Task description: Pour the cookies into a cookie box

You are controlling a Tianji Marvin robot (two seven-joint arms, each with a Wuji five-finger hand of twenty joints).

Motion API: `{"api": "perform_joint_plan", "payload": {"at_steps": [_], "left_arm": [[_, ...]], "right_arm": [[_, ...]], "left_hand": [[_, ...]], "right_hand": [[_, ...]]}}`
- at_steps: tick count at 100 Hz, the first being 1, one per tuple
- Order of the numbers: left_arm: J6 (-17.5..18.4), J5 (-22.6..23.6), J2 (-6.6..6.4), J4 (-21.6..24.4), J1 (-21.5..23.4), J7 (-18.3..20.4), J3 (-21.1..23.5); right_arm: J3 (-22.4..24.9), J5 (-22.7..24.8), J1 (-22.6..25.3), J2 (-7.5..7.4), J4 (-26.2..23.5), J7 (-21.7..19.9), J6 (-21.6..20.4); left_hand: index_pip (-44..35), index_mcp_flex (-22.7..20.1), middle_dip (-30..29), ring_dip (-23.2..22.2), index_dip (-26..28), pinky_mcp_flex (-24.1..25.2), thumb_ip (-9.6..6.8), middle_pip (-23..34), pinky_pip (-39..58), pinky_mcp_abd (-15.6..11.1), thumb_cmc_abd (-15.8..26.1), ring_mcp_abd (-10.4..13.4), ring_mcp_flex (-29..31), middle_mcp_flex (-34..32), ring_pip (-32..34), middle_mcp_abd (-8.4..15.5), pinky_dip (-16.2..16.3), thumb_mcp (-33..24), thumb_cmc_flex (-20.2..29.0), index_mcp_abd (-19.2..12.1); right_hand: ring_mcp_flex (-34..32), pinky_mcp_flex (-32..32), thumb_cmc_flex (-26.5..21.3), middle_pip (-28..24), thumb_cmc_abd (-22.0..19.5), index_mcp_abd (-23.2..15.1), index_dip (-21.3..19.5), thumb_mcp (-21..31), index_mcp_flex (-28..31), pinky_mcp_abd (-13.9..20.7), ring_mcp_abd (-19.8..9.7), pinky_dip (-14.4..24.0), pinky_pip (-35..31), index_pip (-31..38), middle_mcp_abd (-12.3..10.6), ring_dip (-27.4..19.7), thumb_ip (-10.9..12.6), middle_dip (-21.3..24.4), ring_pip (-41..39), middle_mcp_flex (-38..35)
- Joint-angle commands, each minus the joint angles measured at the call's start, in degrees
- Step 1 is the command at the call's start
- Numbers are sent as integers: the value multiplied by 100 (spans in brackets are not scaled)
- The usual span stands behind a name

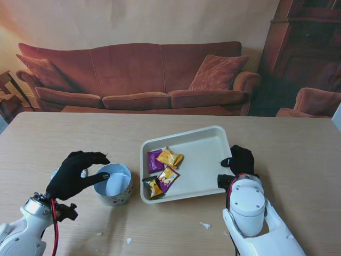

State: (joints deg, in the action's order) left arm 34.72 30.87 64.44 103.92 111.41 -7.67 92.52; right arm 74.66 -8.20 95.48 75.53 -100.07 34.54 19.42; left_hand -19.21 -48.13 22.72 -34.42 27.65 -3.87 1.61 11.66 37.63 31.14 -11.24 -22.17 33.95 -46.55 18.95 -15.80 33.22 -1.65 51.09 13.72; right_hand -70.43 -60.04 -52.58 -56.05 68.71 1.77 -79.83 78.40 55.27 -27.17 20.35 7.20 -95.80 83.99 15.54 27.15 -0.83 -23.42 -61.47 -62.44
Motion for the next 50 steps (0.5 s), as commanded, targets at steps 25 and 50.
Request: {"api": "perform_joint_plan", "payload": {"at_steps": [25,50], "left_arm": [[111,13,35,49,36,-5,66],[185,-63,42,62,59,5,89]], "right_arm": [[-549,17,-649,289,99,444,-340],[-1017,86,-1204,436,598,723,-612]], "left_hand": [[33,-84,50,-102,38,7,10,-53,-32,94,248,-53,179,-114,22,-47,33,230,139,34],[24,-100,54,-104,44,10,10,-50,-36,95,247,-52,195,-131,30,-50,32,228,145,33]], "right_hand": [[-372,-445,-987,-279,218,-171,-55,1155,251,1947,84,489,-1400,270,-220,345,732,-50,-1245,-257],[-368,-444,-983,-300,253,-164,-53,1155,265,1951,90,494,-1409,266,-214,334,785,-49,-1255,-260]]}}
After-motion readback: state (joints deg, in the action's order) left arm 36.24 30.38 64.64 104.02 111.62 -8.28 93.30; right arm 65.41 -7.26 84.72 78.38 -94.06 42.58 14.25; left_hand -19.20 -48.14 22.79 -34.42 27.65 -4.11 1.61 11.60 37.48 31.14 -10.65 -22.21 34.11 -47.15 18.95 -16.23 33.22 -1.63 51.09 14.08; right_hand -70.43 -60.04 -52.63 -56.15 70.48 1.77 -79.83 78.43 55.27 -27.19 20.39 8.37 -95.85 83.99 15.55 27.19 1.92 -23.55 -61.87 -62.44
